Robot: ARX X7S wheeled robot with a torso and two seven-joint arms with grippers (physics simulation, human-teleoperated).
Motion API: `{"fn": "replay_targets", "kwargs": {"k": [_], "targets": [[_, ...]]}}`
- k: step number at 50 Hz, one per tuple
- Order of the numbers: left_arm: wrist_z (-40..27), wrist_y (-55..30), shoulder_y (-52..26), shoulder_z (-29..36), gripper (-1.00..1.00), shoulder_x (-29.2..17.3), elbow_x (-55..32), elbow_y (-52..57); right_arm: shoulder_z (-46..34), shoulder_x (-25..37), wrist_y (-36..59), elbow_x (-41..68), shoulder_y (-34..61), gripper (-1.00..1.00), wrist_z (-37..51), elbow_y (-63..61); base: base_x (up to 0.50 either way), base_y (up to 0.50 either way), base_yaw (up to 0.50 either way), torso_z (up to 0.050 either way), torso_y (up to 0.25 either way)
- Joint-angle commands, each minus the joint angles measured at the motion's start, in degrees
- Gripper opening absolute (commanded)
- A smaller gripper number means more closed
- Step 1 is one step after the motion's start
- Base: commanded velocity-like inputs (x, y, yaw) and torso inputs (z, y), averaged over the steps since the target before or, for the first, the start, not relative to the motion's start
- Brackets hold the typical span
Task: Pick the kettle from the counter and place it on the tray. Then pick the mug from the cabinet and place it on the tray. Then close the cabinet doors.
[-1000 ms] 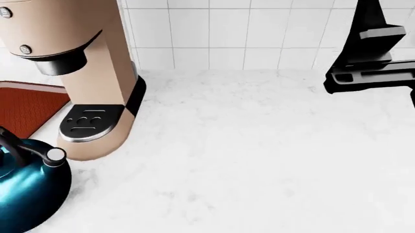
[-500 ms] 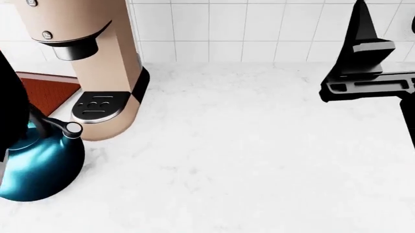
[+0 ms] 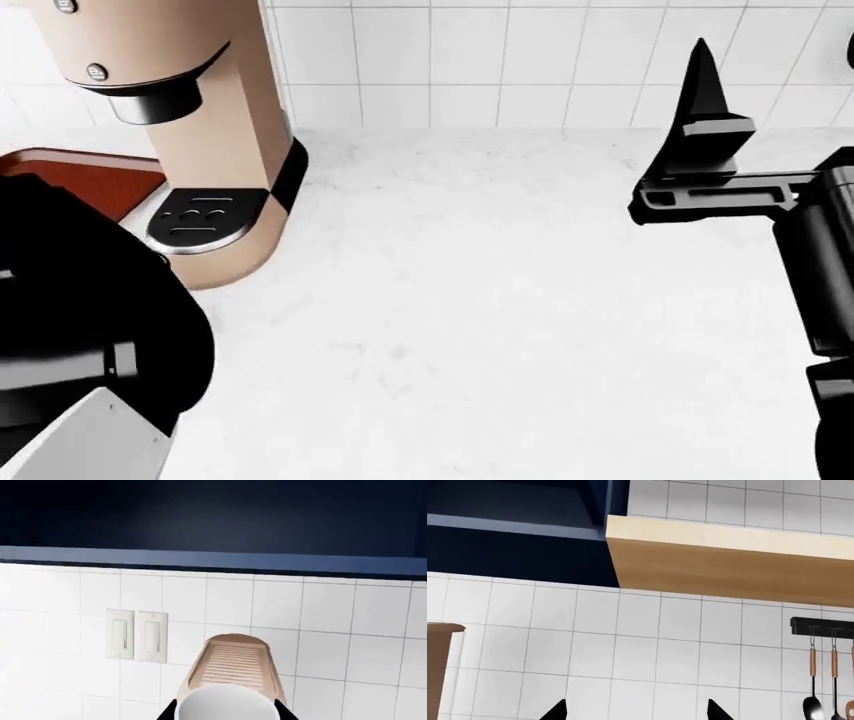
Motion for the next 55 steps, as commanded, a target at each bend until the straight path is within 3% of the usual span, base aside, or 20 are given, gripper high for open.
{"fn": "replay_targets", "kwargs": {"k": [1,7,13,55], "targets": [[-7.32,2.01,0.8,-4.83,-1.0,-1.54,-3.65,-1.15,-0.9,-0.45,0.03,-2.4,-0.94,1.0,-0.7,0.14,0.0,0.0,0.0,0.0,0.0],[-9.03,1.99,-2.44,-4.81,-1.0,-2.82,-4.52,-4.06,-1.7,-0.71,0.12,-4.18,-0.67,1.0,-1.06,0.39,0.0,0.32,0.0,0.0,0.0],[-6.0,0.99,-6.18,-1.32,-1.0,-2.44,-2.03,-7.94,-1.87,-0.65,0.06,-4.09,-0.63,1.0,-0.96,0.72,0.0,0.5,0.0,0.0,0.0],[-4.33,-0.69,-2.46,2.85,-1.0,-1.96,-2.6,-7.11,-1.56,0.95,-0.73,-1.82,0.52,1.0,0.88,0.4,0.0,0.5,0.0,0.0,0.0]]}}
